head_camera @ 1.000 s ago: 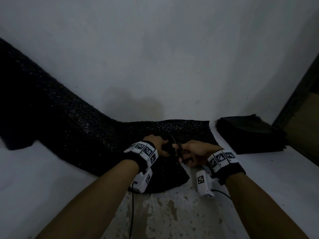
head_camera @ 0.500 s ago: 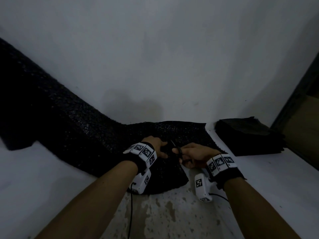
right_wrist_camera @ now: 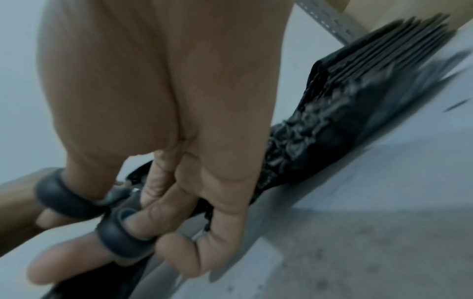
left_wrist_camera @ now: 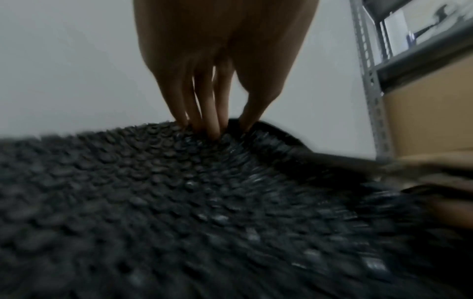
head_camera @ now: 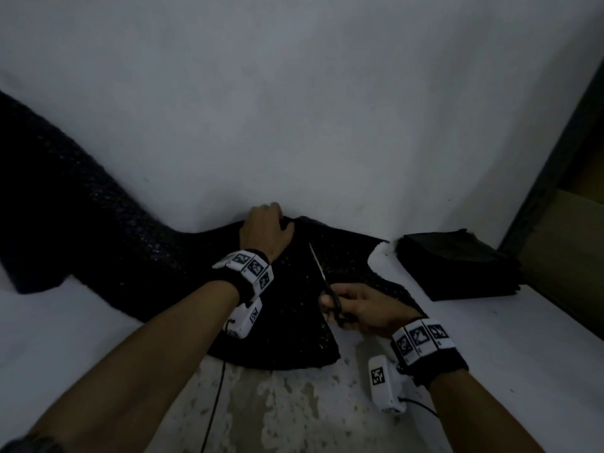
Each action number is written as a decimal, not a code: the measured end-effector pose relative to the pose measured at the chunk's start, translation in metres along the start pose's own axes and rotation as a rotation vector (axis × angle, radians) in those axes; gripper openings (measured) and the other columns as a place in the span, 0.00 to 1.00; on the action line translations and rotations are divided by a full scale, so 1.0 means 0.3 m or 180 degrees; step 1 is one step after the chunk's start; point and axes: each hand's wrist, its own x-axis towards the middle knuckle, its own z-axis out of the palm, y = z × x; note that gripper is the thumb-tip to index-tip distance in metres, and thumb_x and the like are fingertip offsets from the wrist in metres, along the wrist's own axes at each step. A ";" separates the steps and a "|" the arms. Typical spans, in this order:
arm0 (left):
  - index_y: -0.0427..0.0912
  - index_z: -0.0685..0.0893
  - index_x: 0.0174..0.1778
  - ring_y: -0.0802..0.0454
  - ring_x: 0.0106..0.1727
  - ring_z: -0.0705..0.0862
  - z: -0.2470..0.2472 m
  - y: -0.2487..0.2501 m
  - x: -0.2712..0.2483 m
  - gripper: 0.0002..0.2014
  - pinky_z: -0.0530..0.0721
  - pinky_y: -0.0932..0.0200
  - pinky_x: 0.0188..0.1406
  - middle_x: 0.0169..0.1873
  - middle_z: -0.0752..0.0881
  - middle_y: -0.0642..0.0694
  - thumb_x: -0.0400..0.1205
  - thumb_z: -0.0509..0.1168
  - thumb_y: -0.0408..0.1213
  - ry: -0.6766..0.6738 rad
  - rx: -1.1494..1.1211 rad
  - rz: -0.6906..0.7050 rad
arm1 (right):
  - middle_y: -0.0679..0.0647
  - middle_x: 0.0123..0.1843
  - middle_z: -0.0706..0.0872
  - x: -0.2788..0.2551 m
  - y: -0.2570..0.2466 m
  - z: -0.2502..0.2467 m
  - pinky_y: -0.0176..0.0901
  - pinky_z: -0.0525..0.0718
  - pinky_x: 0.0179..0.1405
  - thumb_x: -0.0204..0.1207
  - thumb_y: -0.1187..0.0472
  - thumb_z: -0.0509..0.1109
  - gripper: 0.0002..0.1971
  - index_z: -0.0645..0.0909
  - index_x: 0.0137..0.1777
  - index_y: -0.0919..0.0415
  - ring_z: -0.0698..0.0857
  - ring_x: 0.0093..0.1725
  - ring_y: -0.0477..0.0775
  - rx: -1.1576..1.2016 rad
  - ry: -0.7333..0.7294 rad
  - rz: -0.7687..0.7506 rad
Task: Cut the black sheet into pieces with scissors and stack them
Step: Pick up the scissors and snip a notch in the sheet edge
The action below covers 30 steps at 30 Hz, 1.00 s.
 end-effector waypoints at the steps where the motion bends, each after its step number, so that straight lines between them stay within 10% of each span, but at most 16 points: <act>1: 0.37 0.80 0.54 0.41 0.59 0.78 -0.009 -0.001 0.012 0.20 0.83 0.47 0.48 0.52 0.82 0.38 0.79 0.69 0.52 -0.0003 -0.0028 -0.0023 | 0.55 0.42 0.84 -0.012 -0.004 0.000 0.40 0.76 0.41 0.83 0.51 0.72 0.12 0.84 0.53 0.61 0.80 0.41 0.49 -0.0020 -0.0019 -0.0037; 5: 0.44 0.81 0.64 0.39 0.66 0.74 -0.033 -0.019 0.057 0.23 0.74 0.49 0.67 0.60 0.80 0.38 0.77 0.71 0.51 -0.0412 -0.0432 0.0106 | 0.53 0.41 0.84 -0.061 -0.012 -0.005 0.39 0.77 0.41 0.83 0.55 0.71 0.13 0.84 0.57 0.66 0.82 0.38 0.43 -0.0034 -0.0063 -0.0073; 9: 0.42 0.89 0.47 0.44 0.52 0.87 -0.098 0.013 0.056 0.06 0.83 0.56 0.55 0.47 0.90 0.42 0.82 0.69 0.40 -0.0824 -0.1071 0.0242 | 0.54 0.42 0.85 -0.095 -0.013 0.000 0.41 0.78 0.40 0.82 0.57 0.71 0.17 0.83 0.65 0.68 0.85 0.42 0.48 0.0019 -0.0018 -0.0059; 19: 0.48 0.88 0.37 0.52 0.38 0.85 -0.186 0.069 0.066 0.13 0.78 0.58 0.42 0.34 0.88 0.49 0.82 0.71 0.52 -0.1051 -0.1293 0.0231 | 0.53 0.43 0.86 -0.174 -0.051 0.043 0.42 0.78 0.43 0.82 0.56 0.71 0.17 0.83 0.68 0.63 0.84 0.46 0.50 0.0025 -0.0107 -0.0078; 30: 0.30 0.90 0.45 0.45 0.47 0.89 -0.237 0.105 0.059 0.18 0.85 0.52 0.58 0.44 0.91 0.38 0.82 0.72 0.45 -0.1031 -0.2391 -0.0523 | 0.56 0.46 0.84 -0.230 -0.087 0.067 0.41 0.77 0.42 0.78 0.54 0.75 0.17 0.85 0.66 0.58 0.78 0.49 0.58 0.0050 -0.0211 -0.0184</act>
